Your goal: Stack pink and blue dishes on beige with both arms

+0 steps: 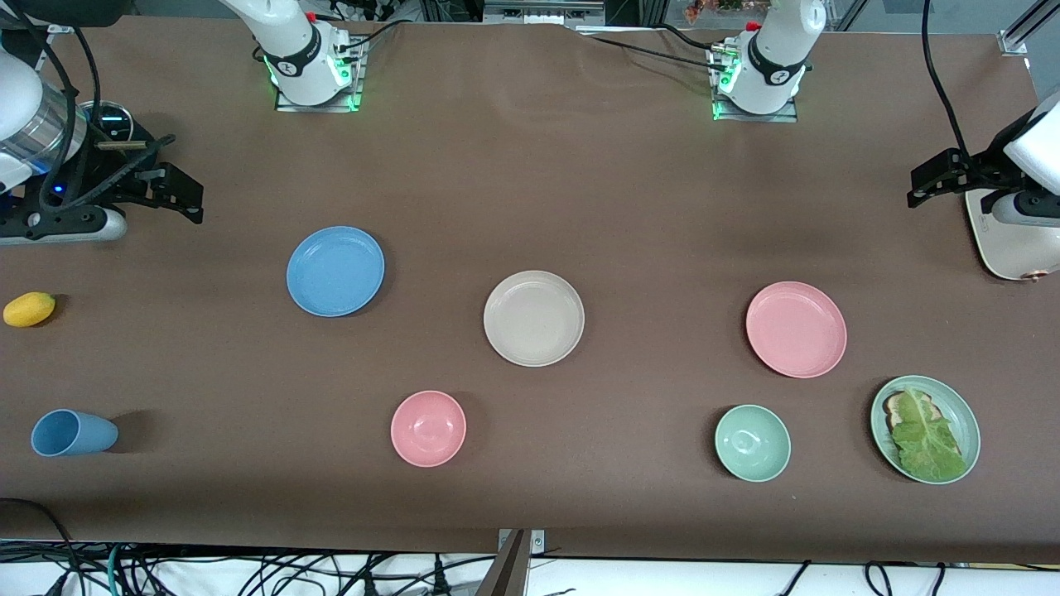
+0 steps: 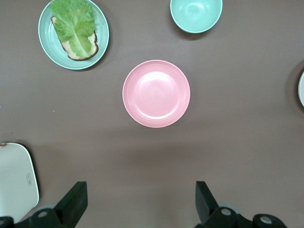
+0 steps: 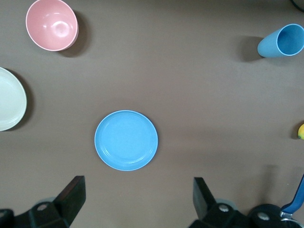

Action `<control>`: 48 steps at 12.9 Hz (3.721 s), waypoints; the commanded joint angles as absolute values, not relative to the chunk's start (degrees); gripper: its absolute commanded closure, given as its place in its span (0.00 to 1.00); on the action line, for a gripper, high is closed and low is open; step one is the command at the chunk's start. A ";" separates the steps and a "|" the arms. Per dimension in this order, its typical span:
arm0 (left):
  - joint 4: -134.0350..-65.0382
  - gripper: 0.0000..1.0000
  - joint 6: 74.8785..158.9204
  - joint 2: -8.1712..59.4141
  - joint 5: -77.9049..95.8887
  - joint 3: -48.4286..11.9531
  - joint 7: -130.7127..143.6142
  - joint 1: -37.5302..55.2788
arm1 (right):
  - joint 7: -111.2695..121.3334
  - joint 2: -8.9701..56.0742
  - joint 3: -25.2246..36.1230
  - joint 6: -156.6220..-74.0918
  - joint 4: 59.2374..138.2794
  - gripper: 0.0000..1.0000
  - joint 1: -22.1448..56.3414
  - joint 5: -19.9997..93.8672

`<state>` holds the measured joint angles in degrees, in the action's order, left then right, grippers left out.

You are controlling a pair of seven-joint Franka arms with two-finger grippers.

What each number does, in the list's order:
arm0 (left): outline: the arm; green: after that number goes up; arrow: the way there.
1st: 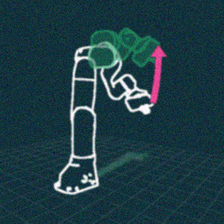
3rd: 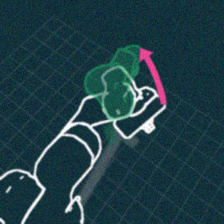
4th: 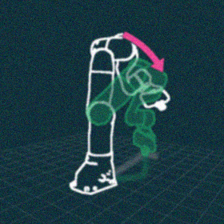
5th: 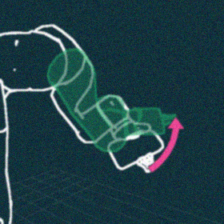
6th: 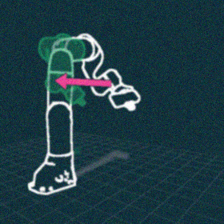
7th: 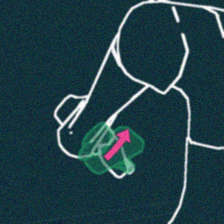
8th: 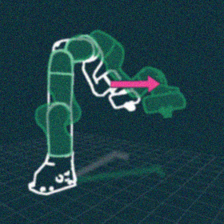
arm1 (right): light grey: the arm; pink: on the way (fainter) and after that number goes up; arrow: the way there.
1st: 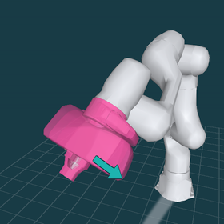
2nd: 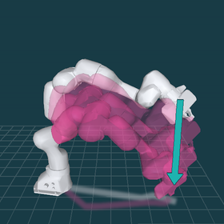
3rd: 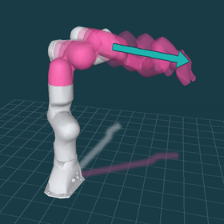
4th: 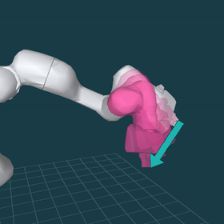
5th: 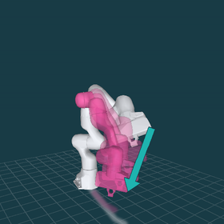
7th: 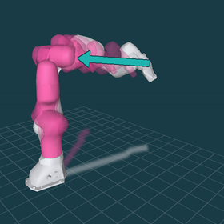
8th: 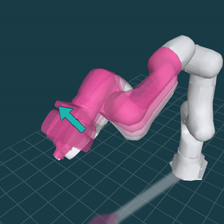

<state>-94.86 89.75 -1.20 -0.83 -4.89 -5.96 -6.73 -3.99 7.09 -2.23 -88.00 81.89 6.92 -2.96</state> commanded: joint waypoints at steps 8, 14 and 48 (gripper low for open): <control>-94.31 0.00 89.03 -1.23 0.35 -4.48 -6.42 -7.12 | -4.57 7.38 -2.20 -87.28 80.68 0.00 6.94 -3.25; -94.31 0.00 89.03 -1.14 -0.26 -4.75 -6.94 -6.60 | -4.57 7.38 -2.20 -87.19 80.68 0.00 7.03 -3.25; -90.18 0.00 89.91 6.41 0.88 -4.48 -5.71 -7.21 | -4.66 7.73 -2.11 -87.54 80.68 0.00 6.94 -3.34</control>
